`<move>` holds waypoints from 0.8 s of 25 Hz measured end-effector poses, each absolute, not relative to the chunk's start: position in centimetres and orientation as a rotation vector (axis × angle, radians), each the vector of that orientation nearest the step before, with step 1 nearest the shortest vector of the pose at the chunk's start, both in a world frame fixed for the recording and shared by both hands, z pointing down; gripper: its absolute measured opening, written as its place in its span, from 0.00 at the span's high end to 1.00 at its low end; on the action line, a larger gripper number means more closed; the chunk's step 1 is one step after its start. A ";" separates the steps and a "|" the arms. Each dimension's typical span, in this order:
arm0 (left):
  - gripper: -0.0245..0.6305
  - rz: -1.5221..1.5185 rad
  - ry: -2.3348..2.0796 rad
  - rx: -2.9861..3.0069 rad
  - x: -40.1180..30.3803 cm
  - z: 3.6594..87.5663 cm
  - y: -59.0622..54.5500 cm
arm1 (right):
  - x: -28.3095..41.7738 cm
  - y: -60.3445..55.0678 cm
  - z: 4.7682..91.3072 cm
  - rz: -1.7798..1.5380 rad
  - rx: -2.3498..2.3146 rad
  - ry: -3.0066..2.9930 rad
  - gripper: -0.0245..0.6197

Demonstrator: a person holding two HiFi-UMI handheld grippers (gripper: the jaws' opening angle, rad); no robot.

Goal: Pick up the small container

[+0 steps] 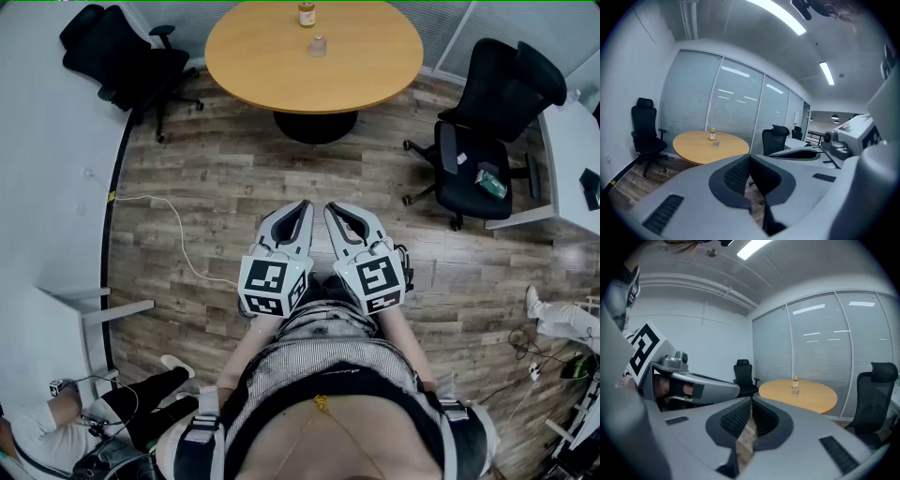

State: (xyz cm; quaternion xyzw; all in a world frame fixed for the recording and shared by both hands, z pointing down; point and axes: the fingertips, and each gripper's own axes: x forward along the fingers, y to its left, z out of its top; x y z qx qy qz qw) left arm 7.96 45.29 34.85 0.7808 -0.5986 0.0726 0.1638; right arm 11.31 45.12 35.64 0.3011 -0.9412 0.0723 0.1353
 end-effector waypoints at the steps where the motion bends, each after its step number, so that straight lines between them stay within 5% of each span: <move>1: 0.93 0.206 -1.706 2.224 8.0 34.8 45.5 | 11.5 45.2 35.5 0.224 0.884 -2.739 0.92; 20: 0.93 0.169 -1.747 2.183 11.9 34.9 46.2 | 15.4 45.5 35.7 0.221 0.809 -2.802 0.92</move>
